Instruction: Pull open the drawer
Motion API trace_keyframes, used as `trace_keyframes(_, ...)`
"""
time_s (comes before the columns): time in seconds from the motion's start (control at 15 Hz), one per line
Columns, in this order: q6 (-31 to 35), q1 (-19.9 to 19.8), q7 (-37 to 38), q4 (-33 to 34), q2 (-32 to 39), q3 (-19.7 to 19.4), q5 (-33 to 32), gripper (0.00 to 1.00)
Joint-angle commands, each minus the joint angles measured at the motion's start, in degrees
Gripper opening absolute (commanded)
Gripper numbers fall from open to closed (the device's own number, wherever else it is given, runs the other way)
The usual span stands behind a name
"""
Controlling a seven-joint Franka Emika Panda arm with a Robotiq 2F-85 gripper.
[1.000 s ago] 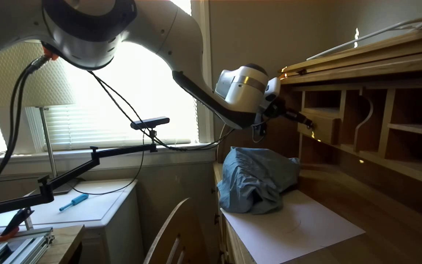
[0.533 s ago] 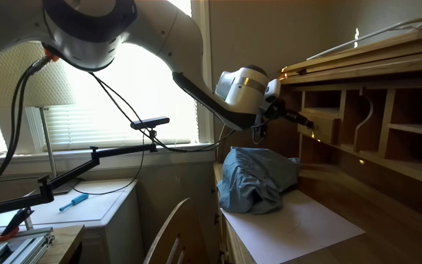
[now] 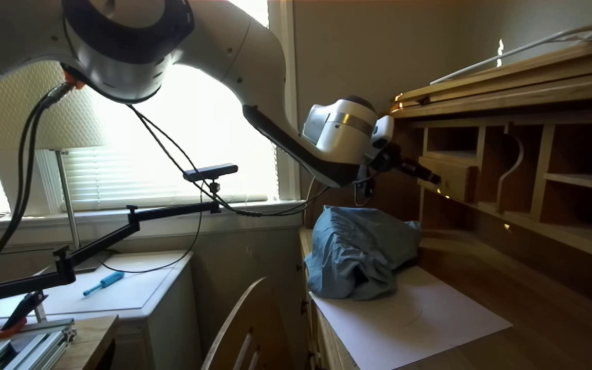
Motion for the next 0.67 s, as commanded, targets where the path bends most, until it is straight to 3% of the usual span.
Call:
trace_keyframes(0.0,1.4,0.4,2.8,3.0,2.1,-1.3,-1.9,0.08)
trace_keyframes(0.2,1.4,0.4,3.1,3.1,2.2,-1.5,-1.8,0.1)
trace_keyframes(0.6,1.2,1.1,3.2,1.6,1.0,-1.7,-1.7,0.06)
